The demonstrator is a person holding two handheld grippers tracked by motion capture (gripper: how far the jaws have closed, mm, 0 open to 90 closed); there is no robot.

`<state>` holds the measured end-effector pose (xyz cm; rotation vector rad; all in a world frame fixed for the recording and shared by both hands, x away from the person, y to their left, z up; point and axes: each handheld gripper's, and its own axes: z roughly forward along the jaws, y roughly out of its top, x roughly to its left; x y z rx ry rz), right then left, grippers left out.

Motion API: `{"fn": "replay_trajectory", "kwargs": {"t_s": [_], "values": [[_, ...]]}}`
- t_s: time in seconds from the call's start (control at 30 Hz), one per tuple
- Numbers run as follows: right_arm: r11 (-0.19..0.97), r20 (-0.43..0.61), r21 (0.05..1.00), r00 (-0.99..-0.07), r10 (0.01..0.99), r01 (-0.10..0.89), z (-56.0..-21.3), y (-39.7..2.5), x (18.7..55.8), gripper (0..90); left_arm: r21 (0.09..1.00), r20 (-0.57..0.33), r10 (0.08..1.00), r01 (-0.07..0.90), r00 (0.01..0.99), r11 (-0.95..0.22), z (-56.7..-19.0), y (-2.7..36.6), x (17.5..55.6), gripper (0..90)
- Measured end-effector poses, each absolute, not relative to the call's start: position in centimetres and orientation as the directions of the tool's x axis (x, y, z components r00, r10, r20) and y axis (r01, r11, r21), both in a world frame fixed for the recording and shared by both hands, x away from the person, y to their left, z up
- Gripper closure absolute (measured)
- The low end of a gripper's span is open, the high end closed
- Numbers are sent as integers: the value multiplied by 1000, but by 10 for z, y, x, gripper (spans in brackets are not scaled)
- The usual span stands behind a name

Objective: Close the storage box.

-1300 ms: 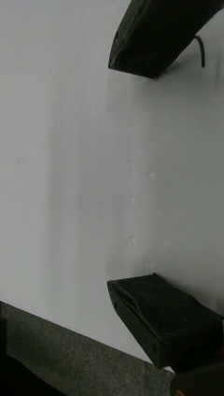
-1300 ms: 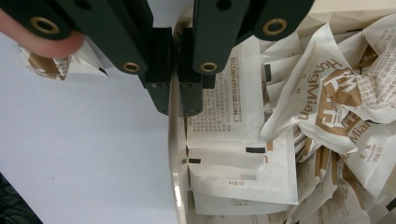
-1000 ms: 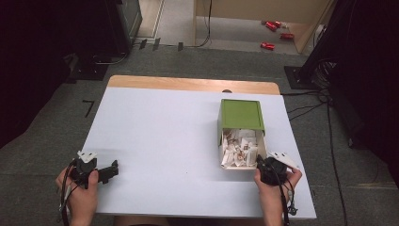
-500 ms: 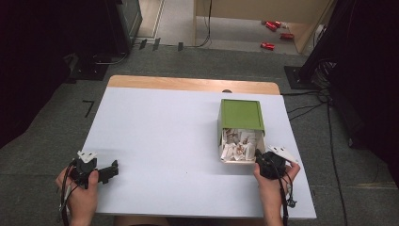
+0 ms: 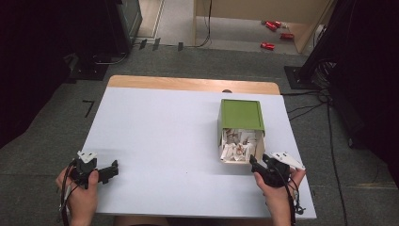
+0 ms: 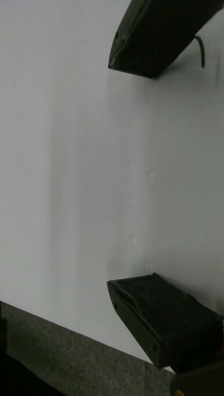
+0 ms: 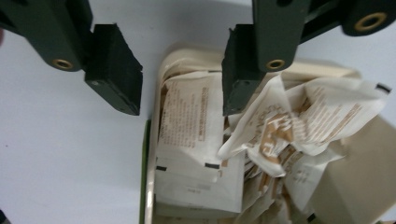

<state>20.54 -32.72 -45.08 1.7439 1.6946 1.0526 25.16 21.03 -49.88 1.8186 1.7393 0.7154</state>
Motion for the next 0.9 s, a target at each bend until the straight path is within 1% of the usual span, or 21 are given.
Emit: {"fn": "replay_trajectory", "kwargs": {"t_s": [0.2,0.33,0.57,0.67,0.9], "values": [[-100,189,784,-83,978,612,-452,-326,193,414,687,21,999,725,36,-41,-499,210,252,0],[-84,183,777,-95,979,624,-454,-323,188,402,688,21,999,725,36,-41,-499,210,252,0],[-58,156,773,-101,983,632,-459,-319,187,410,688,21,999,725,36,-41,-499,210,252,0],[-39,129,772,-97,987,635,-463,-316,188,429,688,21,999,725,36,-41,-499,210,252,0],[-41,129,777,-96,987,628,-462,-314,192,442,688,21,999,725,36,-41,-499,210,252,0]]}}
